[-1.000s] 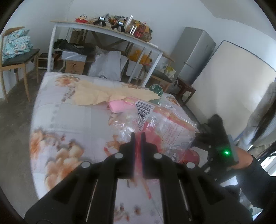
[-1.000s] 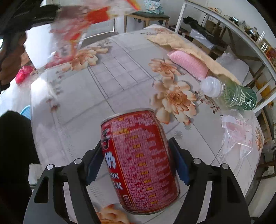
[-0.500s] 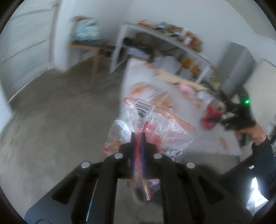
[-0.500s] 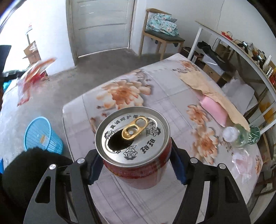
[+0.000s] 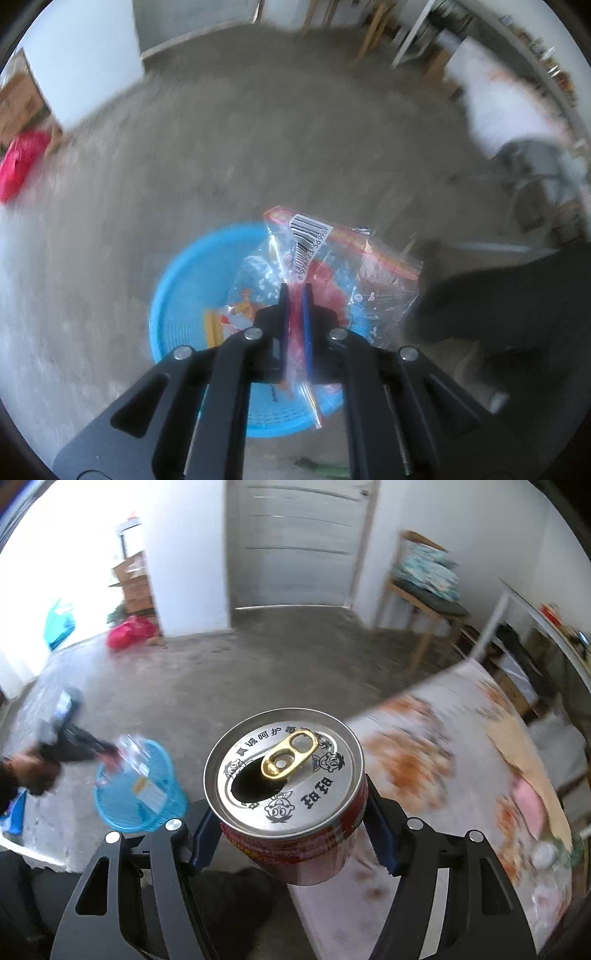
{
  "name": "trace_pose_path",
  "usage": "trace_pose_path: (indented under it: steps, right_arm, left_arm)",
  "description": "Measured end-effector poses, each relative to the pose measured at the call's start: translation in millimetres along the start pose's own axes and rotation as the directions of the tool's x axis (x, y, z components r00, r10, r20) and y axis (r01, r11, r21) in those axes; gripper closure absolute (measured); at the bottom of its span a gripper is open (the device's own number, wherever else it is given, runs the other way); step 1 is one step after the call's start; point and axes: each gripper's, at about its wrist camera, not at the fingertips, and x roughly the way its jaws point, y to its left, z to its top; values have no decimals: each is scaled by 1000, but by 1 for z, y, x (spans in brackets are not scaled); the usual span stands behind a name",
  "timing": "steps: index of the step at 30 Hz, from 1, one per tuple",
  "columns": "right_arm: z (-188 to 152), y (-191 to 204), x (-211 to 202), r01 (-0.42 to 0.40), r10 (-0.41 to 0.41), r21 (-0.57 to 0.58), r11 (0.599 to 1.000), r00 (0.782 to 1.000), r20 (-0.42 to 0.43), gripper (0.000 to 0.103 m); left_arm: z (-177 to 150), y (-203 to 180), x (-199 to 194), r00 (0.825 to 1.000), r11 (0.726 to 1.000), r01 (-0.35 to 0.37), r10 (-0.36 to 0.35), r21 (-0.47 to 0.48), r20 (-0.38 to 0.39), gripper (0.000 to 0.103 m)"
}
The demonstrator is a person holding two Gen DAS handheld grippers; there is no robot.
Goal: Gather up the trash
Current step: 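Carry the plastic bag and the red can with both grippers to the blue wastebasket, then open the left gripper to drop the bag while the right gripper drops the can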
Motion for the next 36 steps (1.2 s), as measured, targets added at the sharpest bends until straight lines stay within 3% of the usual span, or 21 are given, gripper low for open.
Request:
trace_pose_path:
  steps: [3,7,9,13,18,23,27,30,32,36]
  right_arm:
    - [14,37,13,-58,58,-35,998,998,-2,37]
    - [30,87,35,-127,126,-75,989,992,-20,37]
    - [36,116,47,-164,161,-101,981,986,-36,37]
    - [44,173,79,-236,225,-146,961,971,-84,37]
    - [34,252,147,-336,300,-167,927,931,-205,37]
    - [0,319,238,-402,314,-156,902,860,-403,37]
    - [-23,345,288,-394,250,-185,900,817,-520,36]
    - [-24,340,298,-366,241,-162,916,828,-507,20]
    - [-20,336,297,-386,277,-124,914,818,-504,12]
    - [-8,317,282,-383,309,-80,920,837,-450,11]
  left_arm:
    - [-18,14,48,996,998,-55,52,-30,-67,87]
    - [-33,33,89,989,992,-83,71,-95,-126,48]
    - [-39,44,85,991,990,-83,69,-117,-113,47]
    - [-48,74,41,997,978,-71,71,-197,-9,42]
    - [-58,121,-17,988,949,-64,104,-309,113,41]
    - [-68,154,-48,976,913,-45,126,-405,177,41]
    - [-75,164,-60,970,902,-30,130,-432,204,40]
    - [-79,164,-65,968,898,-19,127,-440,217,39]
    - [-78,163,-66,967,902,-20,128,-432,221,39]
    - [-62,149,-70,962,917,-10,118,-398,247,39]
